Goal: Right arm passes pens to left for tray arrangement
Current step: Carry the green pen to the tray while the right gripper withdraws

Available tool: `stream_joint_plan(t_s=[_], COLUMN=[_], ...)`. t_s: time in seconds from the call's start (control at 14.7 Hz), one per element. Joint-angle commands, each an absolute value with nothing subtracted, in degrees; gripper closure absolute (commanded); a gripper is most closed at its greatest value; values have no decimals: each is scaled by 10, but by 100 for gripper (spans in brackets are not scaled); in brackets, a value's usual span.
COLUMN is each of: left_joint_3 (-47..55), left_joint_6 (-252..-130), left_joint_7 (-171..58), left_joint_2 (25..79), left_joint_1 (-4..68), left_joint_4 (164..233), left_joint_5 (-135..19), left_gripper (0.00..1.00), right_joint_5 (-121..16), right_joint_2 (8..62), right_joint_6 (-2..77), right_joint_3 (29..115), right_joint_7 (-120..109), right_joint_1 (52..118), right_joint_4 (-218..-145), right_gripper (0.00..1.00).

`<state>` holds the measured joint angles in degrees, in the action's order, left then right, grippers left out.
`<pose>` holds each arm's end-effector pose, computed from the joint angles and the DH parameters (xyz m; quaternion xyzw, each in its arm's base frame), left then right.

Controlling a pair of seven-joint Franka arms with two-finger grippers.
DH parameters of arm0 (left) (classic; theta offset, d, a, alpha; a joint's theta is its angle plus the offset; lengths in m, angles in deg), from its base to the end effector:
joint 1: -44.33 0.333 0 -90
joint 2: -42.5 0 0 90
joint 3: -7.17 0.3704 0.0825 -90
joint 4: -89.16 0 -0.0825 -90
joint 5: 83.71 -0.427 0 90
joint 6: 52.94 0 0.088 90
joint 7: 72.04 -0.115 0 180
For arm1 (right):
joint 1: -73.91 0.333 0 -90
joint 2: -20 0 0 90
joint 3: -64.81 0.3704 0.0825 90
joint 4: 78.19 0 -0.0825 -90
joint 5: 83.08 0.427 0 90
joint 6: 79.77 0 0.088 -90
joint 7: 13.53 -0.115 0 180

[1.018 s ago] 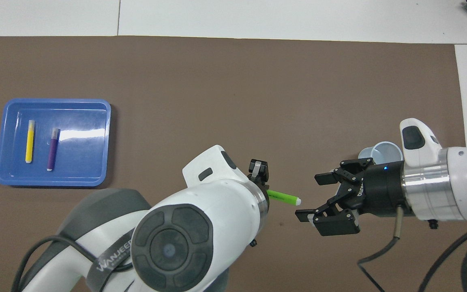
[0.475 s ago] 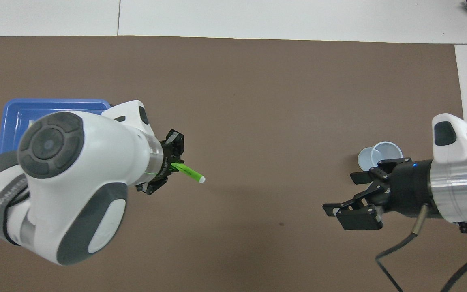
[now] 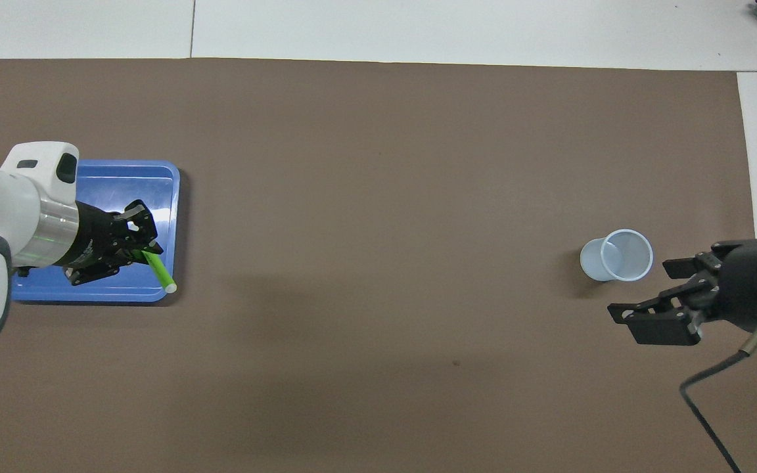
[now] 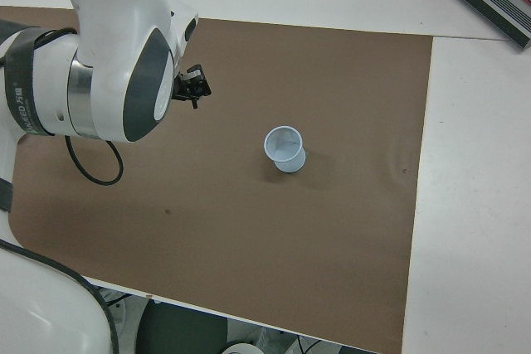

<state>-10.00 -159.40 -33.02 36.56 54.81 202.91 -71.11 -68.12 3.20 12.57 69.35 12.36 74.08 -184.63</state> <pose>0.5557 -0.0894 0.5396 0.9466 0.3093 -0.0472 0.0774 0.4876 0.0755 0.6885 -0.9584 -0.2583 -0.0446 0.1125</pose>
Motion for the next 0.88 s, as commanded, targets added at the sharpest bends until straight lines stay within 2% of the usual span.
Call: stream_joint_plan(t_s=[0.0,0.41,0.54,0.81], left_joint_3=[-106,-105,-106,-106], left_joint_6=[-1597,-1629,-1639,-1702], left_joint_7=[-449,-590,-605,-670], left_joint_2=[405,479,526,571], left_joint_1=[593,627,626,626], left_joint_4=[2029,1996,1966,1961], left_joint_5=[-723,-818,-851,-860], left_gripper=[100,100,100,100], right_joint_5=[-722,-771,-778,-776], right_joint_2=[40,46,46,47], right_joint_6=[111,102,102,97], right_joint_3=[700,699,700,699], right_joint_7=[93,43,33,15], right_joint_1=[736,717,717,713], right_joint_4=[-1830,-1819,-1819,-1821], right_gripper=[0,0,0,0])
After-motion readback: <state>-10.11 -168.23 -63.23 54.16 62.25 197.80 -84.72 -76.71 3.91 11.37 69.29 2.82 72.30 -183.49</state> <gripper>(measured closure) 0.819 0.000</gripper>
